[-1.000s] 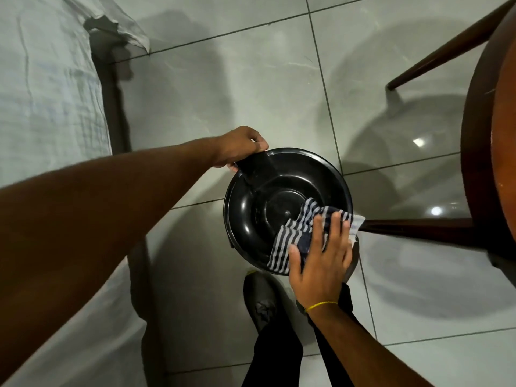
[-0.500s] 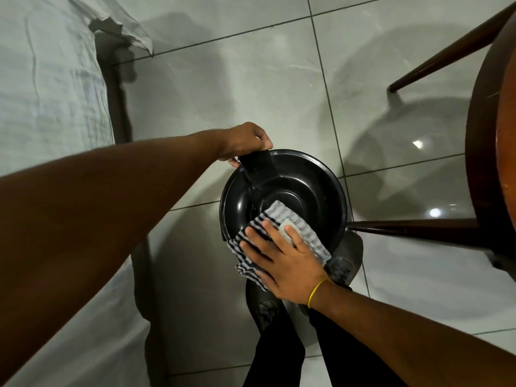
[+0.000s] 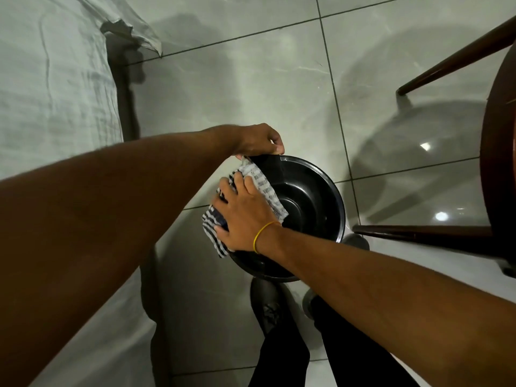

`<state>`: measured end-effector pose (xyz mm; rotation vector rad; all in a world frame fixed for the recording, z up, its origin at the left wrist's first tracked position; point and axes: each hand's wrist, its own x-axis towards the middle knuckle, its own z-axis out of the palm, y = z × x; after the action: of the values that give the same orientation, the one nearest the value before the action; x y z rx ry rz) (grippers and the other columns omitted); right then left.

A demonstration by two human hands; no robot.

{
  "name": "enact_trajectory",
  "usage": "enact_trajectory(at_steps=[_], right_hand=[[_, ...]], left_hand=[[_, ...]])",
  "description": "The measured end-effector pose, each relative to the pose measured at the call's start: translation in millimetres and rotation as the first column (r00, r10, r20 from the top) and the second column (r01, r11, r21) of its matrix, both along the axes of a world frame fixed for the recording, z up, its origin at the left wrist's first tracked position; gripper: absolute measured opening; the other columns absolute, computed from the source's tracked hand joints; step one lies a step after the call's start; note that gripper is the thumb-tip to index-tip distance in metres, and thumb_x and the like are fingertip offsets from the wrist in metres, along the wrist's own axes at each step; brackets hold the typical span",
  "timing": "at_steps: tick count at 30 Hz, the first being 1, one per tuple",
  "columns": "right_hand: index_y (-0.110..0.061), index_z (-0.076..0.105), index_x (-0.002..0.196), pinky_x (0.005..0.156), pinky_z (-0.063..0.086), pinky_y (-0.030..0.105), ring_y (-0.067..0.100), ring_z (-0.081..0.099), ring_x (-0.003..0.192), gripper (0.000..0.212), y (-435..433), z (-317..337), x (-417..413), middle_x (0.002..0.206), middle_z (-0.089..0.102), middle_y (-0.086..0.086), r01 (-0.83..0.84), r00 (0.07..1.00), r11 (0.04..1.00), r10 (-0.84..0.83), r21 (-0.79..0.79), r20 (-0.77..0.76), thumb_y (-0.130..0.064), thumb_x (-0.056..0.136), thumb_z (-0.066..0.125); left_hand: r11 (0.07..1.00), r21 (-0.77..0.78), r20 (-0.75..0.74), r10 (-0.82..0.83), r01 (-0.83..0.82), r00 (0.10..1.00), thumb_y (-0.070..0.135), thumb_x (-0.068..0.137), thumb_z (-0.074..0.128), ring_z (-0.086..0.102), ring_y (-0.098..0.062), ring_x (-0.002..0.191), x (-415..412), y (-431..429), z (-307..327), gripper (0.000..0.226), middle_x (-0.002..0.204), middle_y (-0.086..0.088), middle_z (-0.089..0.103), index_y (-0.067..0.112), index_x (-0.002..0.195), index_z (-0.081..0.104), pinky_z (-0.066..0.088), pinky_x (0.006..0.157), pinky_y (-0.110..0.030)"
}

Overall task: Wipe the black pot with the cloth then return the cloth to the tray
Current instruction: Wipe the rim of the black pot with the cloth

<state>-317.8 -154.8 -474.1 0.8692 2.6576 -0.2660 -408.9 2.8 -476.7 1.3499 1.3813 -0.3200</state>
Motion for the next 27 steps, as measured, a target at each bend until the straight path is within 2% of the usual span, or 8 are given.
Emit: enact_trajectory(at_steps=[4,6,8,13,16,18,22,27], right_hand=[[-0.015,0.054,0.151,0.121,0.03,0.062,0.055,0.036,0.148,0.079,15.3,5.0,-9.7,0.165,0.036,0.029,0.124,0.992,0.992,-0.124,0.007,0.038,-0.072,0.096,0.048],[-0.015,0.052,0.154,0.121,0.031,0.063,0.053,0.036,0.149,0.082,17.2,6.3,-12.0,0.168,0.032,0.03,0.149,0.987,0.989,-0.15,0.023,0.052,-0.074,0.097,0.048],[-0.015,0.05,0.155,0.121,0.032,0.063,0.052,0.036,0.15,0.084,16.9,5.4,-14.1,0.168,0.032,0.031,0.168,0.984,0.985,-0.169,0.028,0.06,-0.076,0.097,0.048],[-0.012,0.052,0.148,0.112,0.034,0.059,0.05,0.039,0.142,0.082,14.0,3.0,-13.9,0.159,0.038,0.032,0.171,0.984,0.985,-0.173,0.037,0.05,-0.075,0.096,0.047],[-0.011,0.056,0.142,0.108,0.034,0.058,0.049,0.042,0.136,0.08,11.5,0.9,-8.2,0.151,0.043,0.03,0.118,0.993,0.993,-0.119,0.027,0.024,-0.075,0.094,0.047],[-0.012,0.059,0.139,0.106,0.035,0.057,0.047,0.043,0.133,0.08,10.3,-1.9,-1.9,0.146,0.047,0.028,0.063,0.998,0.998,-0.063,0.021,-0.013,-0.075,0.093,0.048],[-0.014,0.059,0.144,0.106,0.037,0.055,0.043,0.047,0.13,0.081,9.7,-6.6,19.0,0.143,0.054,0.022,-0.13,0.981,0.991,0.133,0.03,-0.14,-0.075,0.092,0.048],[-0.017,0.055,0.15,0.107,0.036,0.055,0.04,0.05,0.134,0.079,7.1,-15.1,44.4,0.153,0.053,0.017,-0.329,0.911,0.941,0.339,0.08,-0.237,-0.075,0.095,0.046]], left_hand=[[0.997,0.023,0.007,-0.079,0.078,0.997,0.041,0.103,0.059,0.061,-0.025,0.1,-0.3,4.4,2.0,0.016,0.123,-0.003,0.068,0.035,0.113,0.07,0.053,0.075,-0.041],[0.995,0.022,0.017,-0.099,0.099,0.995,0.048,0.094,0.062,0.067,-0.029,0.109,-2.6,6.1,0.1,0.016,0.122,-0.001,0.071,0.041,0.104,0.071,0.06,0.091,-0.052],[0.993,0.015,0.03,-0.115,0.115,0.993,0.048,0.091,0.061,0.067,-0.032,0.116,-5.1,5.8,-1.6,0.016,0.122,-0.002,0.073,0.042,0.102,0.072,0.056,0.102,-0.064],[0.989,0.058,0.051,-0.141,0.138,0.989,0.034,0.104,0.061,0.066,-0.032,0.119,-3.5,4.6,4.6,0.025,0.125,-0.008,0.072,0.02,0.122,0.072,0.052,0.109,-0.056],[0.988,0.041,0.053,-0.15,0.148,0.987,0.054,0.09,0.066,0.069,-0.042,0.115,-8.2,2.3,4.6,0.03,0.119,-0.005,0.076,0.032,0.109,0.075,0.056,0.099,-0.067],[0.991,0.031,0.072,-0.131,0.129,0.989,0.058,0.084,0.066,0.069,-0.047,0.114,-13.1,0.3,2.0,0.038,0.116,-0.005,0.077,0.033,0.11,0.076,0.055,0.095,-0.072],[0.998,0.048,0.107,-0.049,0.044,0.993,0.034,0.102,0.065,0.071,-0.036,0.113,-14.8,-7.5,2.8,0.025,0.117,-0.008,0.077,0.02,0.12,0.075,0.057,0.101,-0.061],[0.999,0.049,0.131,0.003,-0.01,0.991,0.025,0.105,0.062,0.07,-0.032,0.115,-18.1,-15.9,-1.9,0.025,0.118,-0.008,0.075,0.014,0.124,0.074,0.058,0.103,-0.053]])
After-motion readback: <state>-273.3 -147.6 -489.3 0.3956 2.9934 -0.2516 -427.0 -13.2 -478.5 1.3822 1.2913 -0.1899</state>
